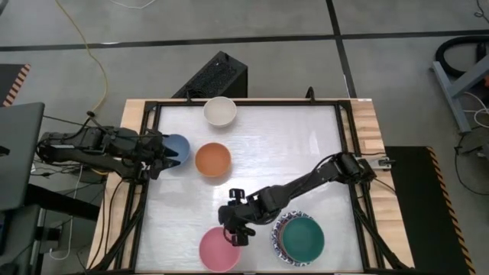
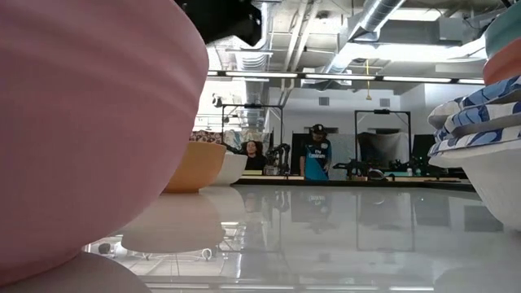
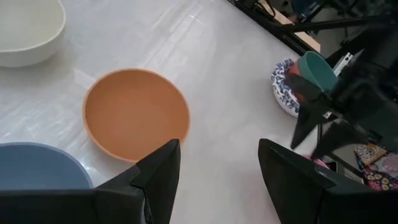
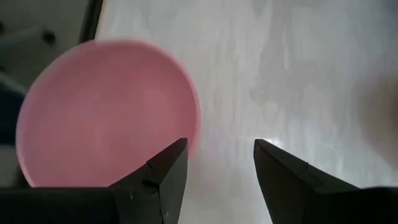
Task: Nest bowls inside each other
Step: Stack the pink bowl on top of the other green bowl
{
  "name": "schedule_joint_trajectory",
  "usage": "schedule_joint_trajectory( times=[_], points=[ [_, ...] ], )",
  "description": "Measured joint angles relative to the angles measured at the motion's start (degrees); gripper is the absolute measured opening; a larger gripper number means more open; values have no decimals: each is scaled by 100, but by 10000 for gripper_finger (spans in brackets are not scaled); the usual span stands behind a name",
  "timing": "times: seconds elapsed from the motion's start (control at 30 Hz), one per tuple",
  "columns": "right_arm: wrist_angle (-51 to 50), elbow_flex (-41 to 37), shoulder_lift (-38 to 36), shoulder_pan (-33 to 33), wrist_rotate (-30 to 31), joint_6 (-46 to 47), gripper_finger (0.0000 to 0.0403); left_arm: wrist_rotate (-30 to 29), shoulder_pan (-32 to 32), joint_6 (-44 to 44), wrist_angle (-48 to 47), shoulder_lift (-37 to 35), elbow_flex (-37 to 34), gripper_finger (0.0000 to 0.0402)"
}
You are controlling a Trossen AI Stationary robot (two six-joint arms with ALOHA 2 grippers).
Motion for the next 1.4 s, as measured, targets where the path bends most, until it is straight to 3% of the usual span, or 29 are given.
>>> schedule_joint_trajectory(
  times=[0.1, 0.27, 0.33, 0.53, 0.83, 1.07, 1.4],
  points=[
    [173, 13, 71, 76, 102, 348, 205, 104, -19, -28, 8, 16, 0, 206],
    [12, 2, 70, 174, 180, 681, 205, 1260, -430, -192, 134, 339, 7, 206],
    [-205, 2, 24, 180, 332, 906, 205, 1345, -787, -295, 175, 591, 7, 206],
    [-754, 2, -191, 147, 776, 1334, 205, 656, -1821, -337, 915, 1607, 7, 206],
    [-1880, 2, -644, 181, 921, 1821, 205, 296, -2692, -850, 1127, 3106, 7, 206],
    [-2521, 3, -893, 256, 1034, 2094, 205, 230, -3058, -1326, 1727, 3938, 7, 206],
    [-3133, 4, -968, 385, 1093, 2522, 205, -314, -3188, -2264, 2700, 4562, 7, 206]
  ],
)
